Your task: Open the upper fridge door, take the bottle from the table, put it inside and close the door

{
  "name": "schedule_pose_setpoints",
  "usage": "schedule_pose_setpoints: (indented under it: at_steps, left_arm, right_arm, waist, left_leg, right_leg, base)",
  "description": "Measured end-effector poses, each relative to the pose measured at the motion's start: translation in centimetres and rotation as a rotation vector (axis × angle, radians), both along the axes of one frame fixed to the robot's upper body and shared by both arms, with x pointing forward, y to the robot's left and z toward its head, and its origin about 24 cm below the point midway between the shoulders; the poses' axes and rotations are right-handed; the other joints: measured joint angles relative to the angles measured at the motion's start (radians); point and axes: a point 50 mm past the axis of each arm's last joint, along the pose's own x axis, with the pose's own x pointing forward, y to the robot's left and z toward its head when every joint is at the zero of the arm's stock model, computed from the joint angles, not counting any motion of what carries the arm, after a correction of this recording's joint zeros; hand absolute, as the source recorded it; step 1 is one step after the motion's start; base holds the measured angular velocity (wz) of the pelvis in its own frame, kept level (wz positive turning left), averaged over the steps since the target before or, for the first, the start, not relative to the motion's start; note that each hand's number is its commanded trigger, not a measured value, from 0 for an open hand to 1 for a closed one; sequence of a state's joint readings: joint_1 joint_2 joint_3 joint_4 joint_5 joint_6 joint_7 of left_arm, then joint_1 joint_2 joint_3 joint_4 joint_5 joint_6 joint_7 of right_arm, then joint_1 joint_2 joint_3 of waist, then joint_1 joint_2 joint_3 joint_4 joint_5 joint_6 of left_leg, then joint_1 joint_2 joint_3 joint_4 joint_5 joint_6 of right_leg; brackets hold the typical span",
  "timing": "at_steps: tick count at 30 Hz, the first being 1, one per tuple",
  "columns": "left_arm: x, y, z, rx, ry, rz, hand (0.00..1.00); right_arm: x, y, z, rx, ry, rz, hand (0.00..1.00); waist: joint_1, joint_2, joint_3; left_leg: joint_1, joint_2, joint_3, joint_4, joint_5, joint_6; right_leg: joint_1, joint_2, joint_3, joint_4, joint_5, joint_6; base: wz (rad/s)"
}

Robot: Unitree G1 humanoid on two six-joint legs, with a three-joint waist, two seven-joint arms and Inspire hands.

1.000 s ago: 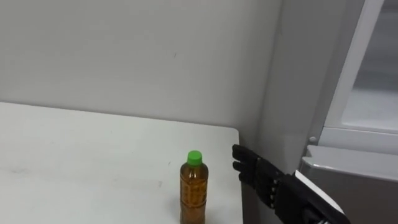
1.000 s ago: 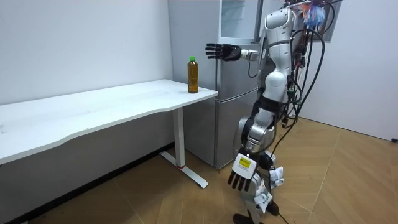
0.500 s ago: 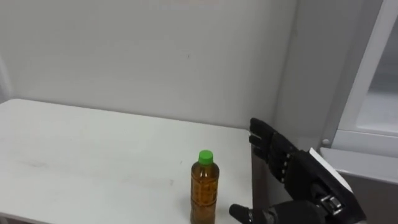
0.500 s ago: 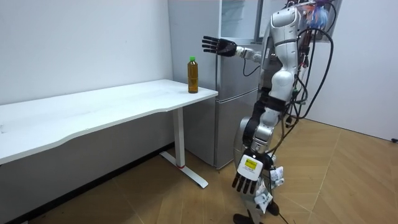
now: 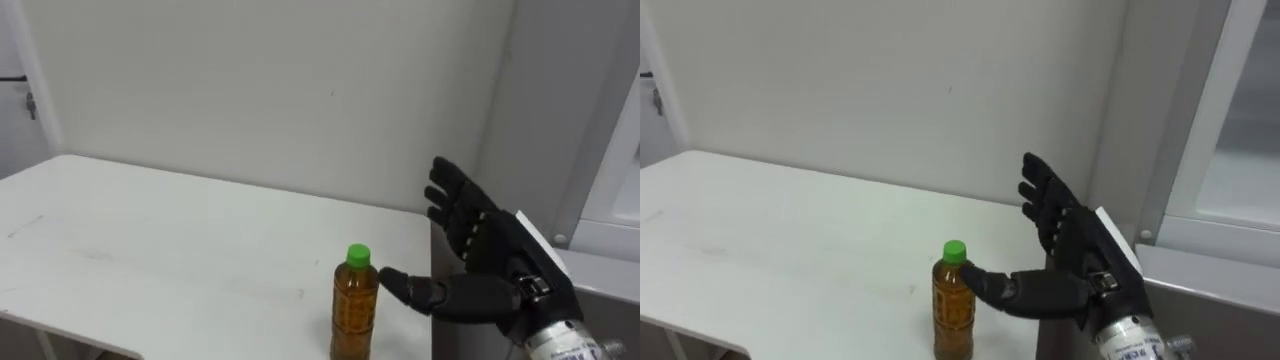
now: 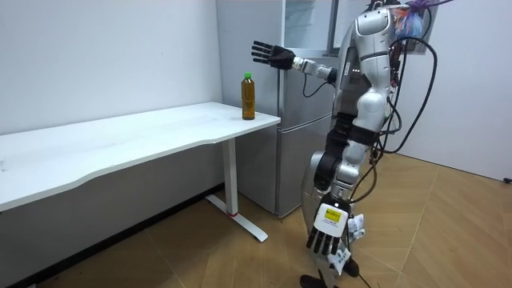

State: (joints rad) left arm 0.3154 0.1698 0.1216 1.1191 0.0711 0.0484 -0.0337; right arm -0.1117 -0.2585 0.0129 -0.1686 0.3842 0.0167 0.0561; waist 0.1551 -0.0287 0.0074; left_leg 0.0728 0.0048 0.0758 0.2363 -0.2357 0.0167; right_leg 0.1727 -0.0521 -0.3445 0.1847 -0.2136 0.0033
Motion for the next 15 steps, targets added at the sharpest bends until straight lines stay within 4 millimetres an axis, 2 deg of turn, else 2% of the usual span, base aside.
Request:
schedule_pose_setpoints:
  at_steps: [5,9,11,15]
  left_arm:
    - [-0.3,0.1,0.0,0.028,0.023,0.009,0.00]
    - [-0.2,-0.2,-0.1,0.021,0.034,0.010,0.00]
    - [-0.1,-0.2,-0.1,0.022,0.035,0.008,0.00]
    - [0.6,-0.1,0.0,0.058,0.008,0.006,0.00]
  right_arm:
    - [0.8,-0.1,-2.4,0.013,0.107,-0.125,0.00]
    - [0.9,0.0,-3.7,0.059,0.164,-0.215,0.00]
    - [0.9,0.1,-4.4,0.073,0.195,-0.278,0.00]
    - [0.9,-0.1,-5.8,0.044,0.248,-0.391,0.00]
  waist:
    - [0.020,0.012,0.0005]
    - [0.021,0.021,-0.0041]
    - [0.024,0.030,-0.0014]
    - [0.040,0.034,-0.0017]
  left_leg:
    - [-0.014,-0.002,-0.009,0.005,0.005,0.003]
    - [-0.028,-0.005,-0.021,0.011,0.007,0.005]
    - [-0.033,-0.008,-0.027,0.017,0.008,0.005]
    - [-0.040,-0.017,-0.038,0.017,0.010,0.009]
  right_leg:
    - [-0.007,-0.002,-0.015,-0.001,0.001,0.002]
    - [-0.012,-0.008,-0.036,0.001,0.001,0.002]
    - [-0.011,-0.009,-0.044,0.000,0.001,0.002]
    - [-0.011,-0.012,-0.061,0.000,0.000,0.004]
  base:
    - [0.09]
    - [0.11]
    - [0.09]
    - [0.12]
